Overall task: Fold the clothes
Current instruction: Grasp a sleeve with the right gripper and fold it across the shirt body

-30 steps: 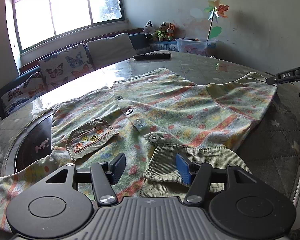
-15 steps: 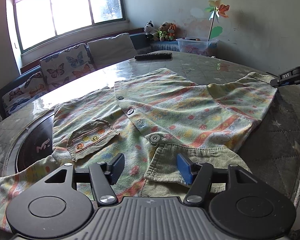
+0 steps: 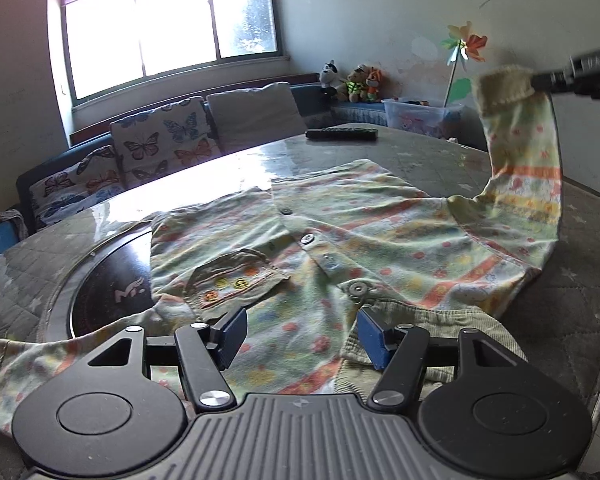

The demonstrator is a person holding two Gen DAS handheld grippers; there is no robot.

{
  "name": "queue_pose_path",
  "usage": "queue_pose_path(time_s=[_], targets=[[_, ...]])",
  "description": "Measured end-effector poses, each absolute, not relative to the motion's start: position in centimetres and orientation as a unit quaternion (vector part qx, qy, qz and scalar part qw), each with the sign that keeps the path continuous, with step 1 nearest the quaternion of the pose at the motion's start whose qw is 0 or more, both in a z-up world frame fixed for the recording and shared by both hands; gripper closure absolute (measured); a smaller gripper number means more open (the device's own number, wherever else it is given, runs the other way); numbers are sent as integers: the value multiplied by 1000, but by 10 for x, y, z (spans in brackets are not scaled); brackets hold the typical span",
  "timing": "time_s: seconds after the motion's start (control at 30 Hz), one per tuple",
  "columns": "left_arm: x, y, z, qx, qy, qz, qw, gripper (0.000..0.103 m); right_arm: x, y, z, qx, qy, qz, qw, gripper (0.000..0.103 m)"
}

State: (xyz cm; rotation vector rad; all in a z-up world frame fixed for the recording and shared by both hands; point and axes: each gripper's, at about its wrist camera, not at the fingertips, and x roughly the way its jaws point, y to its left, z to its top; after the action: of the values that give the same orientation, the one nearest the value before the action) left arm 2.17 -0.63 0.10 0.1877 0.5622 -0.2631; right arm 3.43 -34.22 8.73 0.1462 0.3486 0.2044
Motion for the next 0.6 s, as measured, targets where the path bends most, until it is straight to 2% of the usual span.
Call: queue_pose_path(time_s=[0.2,0.5,0.6], targets=[[13,9,2,78,272,-115,952,39,42,-267,100,50,170,219,960,97],[7,31,0,63,275,-89,955,37,49,-172,75,12,217,321,922,97],[7,34,-1,61,279,-84,955,37,45,-153,67,-1,233,344,910,93]])
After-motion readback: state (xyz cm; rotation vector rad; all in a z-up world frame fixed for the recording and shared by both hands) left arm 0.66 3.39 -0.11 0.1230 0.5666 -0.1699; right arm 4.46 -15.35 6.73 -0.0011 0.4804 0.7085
